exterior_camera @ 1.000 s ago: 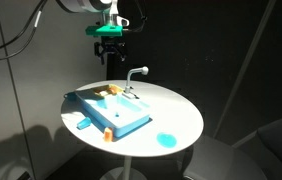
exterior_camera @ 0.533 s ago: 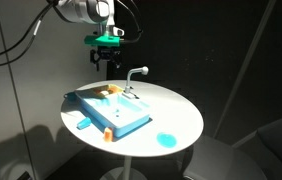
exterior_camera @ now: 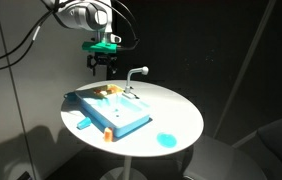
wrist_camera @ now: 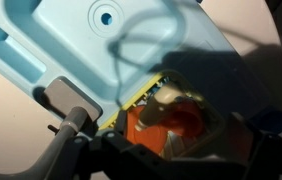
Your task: Pick up the white container from the dish rack and place it on the light blue surface next to the tap
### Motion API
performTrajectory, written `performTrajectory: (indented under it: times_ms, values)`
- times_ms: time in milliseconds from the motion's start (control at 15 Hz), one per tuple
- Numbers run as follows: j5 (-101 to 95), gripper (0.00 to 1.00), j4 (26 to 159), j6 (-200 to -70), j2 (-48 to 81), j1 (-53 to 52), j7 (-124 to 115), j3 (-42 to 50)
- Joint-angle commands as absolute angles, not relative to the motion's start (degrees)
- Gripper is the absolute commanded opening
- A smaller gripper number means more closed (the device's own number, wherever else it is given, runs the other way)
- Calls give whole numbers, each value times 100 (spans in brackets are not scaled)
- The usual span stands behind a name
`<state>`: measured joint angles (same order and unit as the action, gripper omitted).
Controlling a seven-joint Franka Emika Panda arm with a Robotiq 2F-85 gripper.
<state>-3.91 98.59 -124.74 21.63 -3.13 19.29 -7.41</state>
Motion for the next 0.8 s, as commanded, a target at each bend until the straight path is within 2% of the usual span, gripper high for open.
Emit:
performTrajectory:
  times_ms: [0, 733]
  values:
    - [-188, 100, 9814, -12575, 2247, -314, 1463, -653]
    - [-336, 100, 9796, -13100, 2495, -525, -342, -305]
